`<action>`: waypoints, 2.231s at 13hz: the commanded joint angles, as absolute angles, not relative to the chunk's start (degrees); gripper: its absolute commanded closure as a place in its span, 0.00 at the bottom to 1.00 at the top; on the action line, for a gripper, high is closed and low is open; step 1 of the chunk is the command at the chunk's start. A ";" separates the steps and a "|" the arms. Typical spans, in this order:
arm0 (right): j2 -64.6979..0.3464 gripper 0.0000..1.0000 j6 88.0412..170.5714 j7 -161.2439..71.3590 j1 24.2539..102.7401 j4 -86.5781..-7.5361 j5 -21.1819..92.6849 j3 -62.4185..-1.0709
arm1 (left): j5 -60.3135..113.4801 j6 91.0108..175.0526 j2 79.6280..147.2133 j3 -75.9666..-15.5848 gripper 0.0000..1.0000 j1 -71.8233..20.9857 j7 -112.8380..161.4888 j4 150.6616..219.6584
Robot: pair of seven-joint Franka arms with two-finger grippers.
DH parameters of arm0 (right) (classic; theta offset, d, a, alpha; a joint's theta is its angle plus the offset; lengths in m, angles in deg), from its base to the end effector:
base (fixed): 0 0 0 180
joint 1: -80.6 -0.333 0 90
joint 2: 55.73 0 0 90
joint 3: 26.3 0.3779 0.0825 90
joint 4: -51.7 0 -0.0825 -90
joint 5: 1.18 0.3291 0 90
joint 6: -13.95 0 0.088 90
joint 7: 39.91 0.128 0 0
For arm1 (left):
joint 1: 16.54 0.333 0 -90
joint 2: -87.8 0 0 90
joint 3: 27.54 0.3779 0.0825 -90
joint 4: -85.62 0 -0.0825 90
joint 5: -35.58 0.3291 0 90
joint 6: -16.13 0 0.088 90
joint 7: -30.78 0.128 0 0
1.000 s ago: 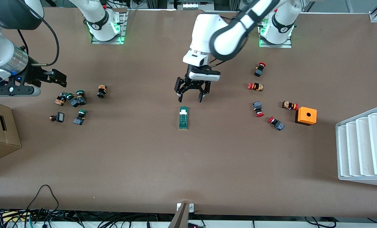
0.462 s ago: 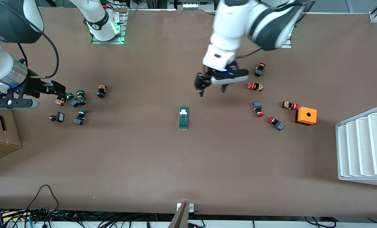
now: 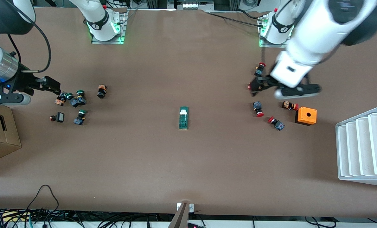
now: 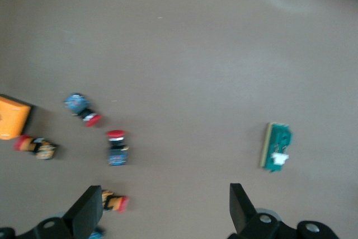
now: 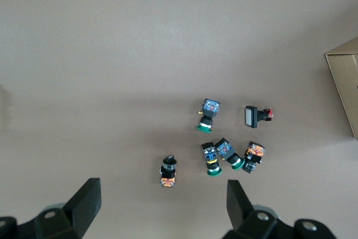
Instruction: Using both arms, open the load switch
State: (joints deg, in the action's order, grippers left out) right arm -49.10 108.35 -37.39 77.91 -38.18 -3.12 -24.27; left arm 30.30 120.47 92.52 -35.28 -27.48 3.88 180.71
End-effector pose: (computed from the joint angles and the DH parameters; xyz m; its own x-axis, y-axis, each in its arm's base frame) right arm 0.5437 0.0395 0.6124 0.9985 0.0409 -0.0354 0.0420 -0.9986 0.0311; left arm 0.5185 -0.1817 0.6083 0.9861 0.1644 0.0239 0.1601 -0.9790 0.1262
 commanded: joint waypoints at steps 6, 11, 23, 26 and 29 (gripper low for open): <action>-48.87 0.01 105.54 -48.08 78.66 -34.36 -1.71 -24.27 | 29.59 103.86 88.68 -16.83 0.00 -29.73 34.53 175.19; -48.52 0.01 103.77 -47.91 78.57 -33.73 -1.18 -24.27 | 34.69 102.88 87.98 -14.71 0.00 -27.89 44.04 173.95; -48.52 0.01 103.77 -47.47 78.66 -33.73 -1.09 -24.36 | 32.06 100.24 88.15 -21.81 0.00 -25.00 25.33 172.55; -48.52 0.01 103.86 -47.29 78.57 -33.73 -1.09 -24.36 | 32.06 100.16 88.15 -22.53 0.00 -24.02 25.41 172.46; -48.52 0.01 103.86 -47.29 78.57 -33.73 -1.09 -24.36 | 32.06 100.16 88.24 -22.62 0.00 -24.19 25.41 172.46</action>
